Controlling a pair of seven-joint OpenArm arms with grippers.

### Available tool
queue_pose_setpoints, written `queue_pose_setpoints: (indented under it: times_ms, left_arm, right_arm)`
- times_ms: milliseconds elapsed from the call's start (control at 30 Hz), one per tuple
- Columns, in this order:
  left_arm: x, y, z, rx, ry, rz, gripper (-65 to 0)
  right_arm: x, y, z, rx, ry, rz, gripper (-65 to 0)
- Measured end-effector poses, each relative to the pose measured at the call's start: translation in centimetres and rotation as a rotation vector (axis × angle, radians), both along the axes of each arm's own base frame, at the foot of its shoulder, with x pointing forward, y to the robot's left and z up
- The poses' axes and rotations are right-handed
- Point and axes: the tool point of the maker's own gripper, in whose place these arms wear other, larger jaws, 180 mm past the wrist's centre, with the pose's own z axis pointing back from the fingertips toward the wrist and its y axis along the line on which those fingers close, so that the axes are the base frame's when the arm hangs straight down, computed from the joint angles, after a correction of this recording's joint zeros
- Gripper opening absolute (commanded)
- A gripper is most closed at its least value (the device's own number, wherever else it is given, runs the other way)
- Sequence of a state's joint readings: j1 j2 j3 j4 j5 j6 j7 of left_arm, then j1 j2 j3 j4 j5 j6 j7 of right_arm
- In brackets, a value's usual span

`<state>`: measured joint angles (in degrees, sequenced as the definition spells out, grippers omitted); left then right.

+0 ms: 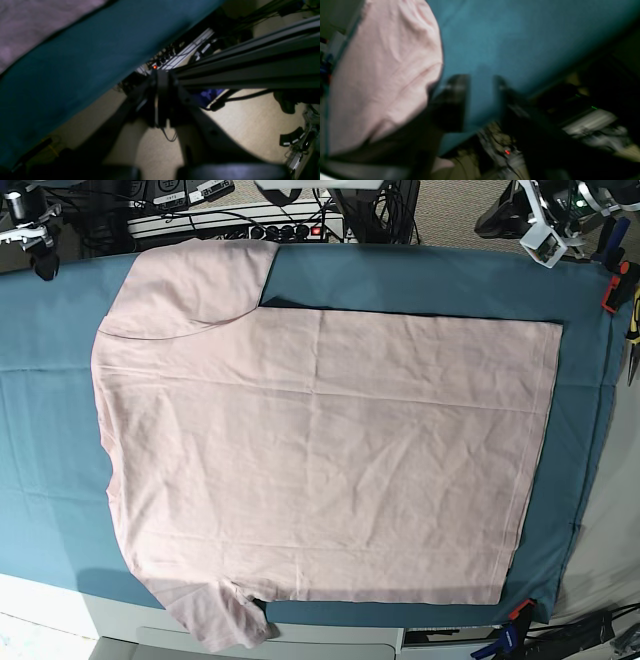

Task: Fold the T-shirt properly
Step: 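Lower both grippers and pinch the shirt's shoulder-edge corners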

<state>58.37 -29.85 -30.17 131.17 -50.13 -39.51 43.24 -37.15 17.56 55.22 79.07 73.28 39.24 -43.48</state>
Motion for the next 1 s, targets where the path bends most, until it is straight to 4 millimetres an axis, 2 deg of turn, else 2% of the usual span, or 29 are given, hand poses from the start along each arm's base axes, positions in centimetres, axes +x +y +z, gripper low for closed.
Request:
queue_pose_setpoints:
  times_ms: [133,233,433,733,1000]
  left_arm:
    - [0.0,0.0,0.0,0.002,0.0,-0.001,-65.0]
    - [0.0,0.0,0.0,0.002,0.0,-0.001,-65.0]
    - [0.0,0.0,0.0,0.002,0.0,0.001,-65.0]
    - [-0.1,0.2,-0.3,0.022,0.001,-0.001,-65.0]
    - [0.8,0.6,-0.3,0.056,-0.046,-0.002,-65.0]
  right_arm:
    - [0.8,1.2,0.1,0.075,-0.017,0.036,-35.4]
    - [2.2,2.2,-0.1,0.1,-0.039,0.068,-35.4]
    - [4.3,7.8,-3.6,0.186,0.032,0.221,-35.4]
    - [3.9,11.3,-4.9,0.29,-0.023,0.191,-35.4]
    - [4.6,15.1,-5.8,0.336,0.003,0.303,-35.4]
